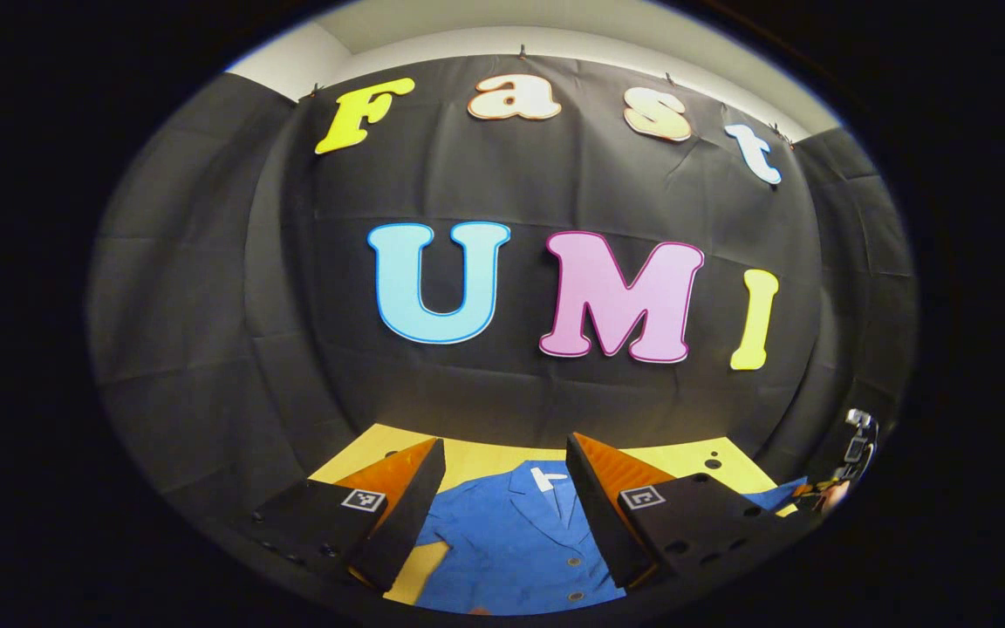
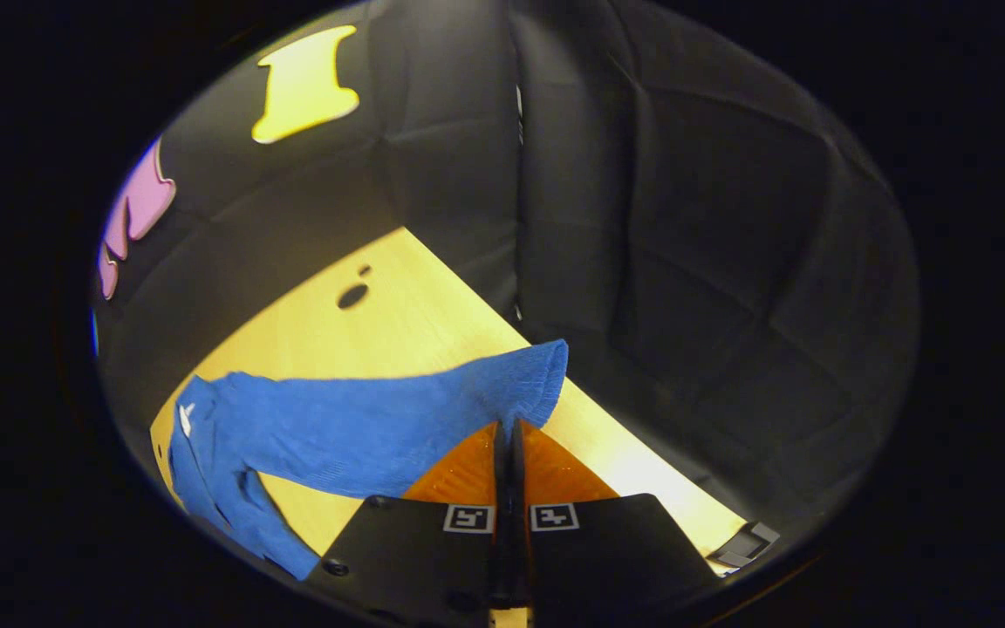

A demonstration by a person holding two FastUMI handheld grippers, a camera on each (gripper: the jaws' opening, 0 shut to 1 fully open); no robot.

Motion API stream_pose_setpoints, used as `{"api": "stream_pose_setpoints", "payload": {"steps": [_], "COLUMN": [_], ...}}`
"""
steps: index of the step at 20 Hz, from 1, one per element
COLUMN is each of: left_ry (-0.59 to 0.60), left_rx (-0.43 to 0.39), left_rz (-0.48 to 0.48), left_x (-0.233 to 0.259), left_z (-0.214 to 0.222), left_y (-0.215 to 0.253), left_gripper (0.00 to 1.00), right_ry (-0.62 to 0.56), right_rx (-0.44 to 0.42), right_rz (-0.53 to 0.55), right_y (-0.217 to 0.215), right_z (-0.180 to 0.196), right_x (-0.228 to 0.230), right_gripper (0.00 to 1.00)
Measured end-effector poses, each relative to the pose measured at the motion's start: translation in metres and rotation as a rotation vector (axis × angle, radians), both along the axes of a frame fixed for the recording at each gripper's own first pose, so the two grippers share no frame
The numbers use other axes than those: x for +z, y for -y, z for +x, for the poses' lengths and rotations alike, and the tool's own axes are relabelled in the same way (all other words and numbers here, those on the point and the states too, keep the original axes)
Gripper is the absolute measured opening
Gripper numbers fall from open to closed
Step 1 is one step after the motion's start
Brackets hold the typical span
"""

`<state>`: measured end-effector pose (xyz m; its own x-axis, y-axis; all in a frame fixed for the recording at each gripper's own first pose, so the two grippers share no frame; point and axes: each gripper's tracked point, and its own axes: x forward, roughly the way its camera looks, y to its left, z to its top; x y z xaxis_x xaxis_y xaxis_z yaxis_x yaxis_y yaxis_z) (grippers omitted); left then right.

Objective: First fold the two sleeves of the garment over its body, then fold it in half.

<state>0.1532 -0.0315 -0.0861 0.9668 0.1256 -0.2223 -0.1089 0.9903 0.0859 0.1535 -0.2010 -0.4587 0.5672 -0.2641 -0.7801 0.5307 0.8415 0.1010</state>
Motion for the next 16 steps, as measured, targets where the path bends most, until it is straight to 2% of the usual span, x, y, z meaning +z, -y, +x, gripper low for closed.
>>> {"api": "stream_pose_setpoints", "payload": {"steps": [2, 6, 8, 10, 13, 16], "left_ry": [0.009, 0.017, 0.031, 0.048, 0.024, 0.011], "left_rx": [0.007, 0.034, 0.076, 0.125, 0.237, 0.341], "left_rz": [-0.019, -0.041, -0.013, 0.003, -0.015, -0.042], "left_x": [0.004, 0.007, 0.015, 0.019, 0.007, 0.0], "left_z": [-0.013, -0.038, -0.057, -0.078, -0.113, -0.145], "left_y": [-0.025, -0.086, -0.126, -0.163, -0.216, -0.249], "left_gripper": [0.8, 0.8, 0.8, 0.8, 0.8, 0.8], "right_ry": [0.076, 0.264, 0.331, 0.369, 0.359, 0.281], "right_rx": [0.045, 0.134, 0.238, 0.345, 0.476, 0.596], "right_rz": [-0.051, -0.041, -0.085, -0.076, -0.014, 0.018], "right_y": [-0.026, -0.144, -0.206, -0.276, -0.378, -0.46], "right_z": [0.016, 0.058, 0.079, 0.091, 0.108, 0.127], "right_x": [0.048, 0.157, 0.204, 0.232, 0.224, 0.156], "right_gripper": [0.01, 0.01, 0.01, 0.01, 0.01, 0.01]}}
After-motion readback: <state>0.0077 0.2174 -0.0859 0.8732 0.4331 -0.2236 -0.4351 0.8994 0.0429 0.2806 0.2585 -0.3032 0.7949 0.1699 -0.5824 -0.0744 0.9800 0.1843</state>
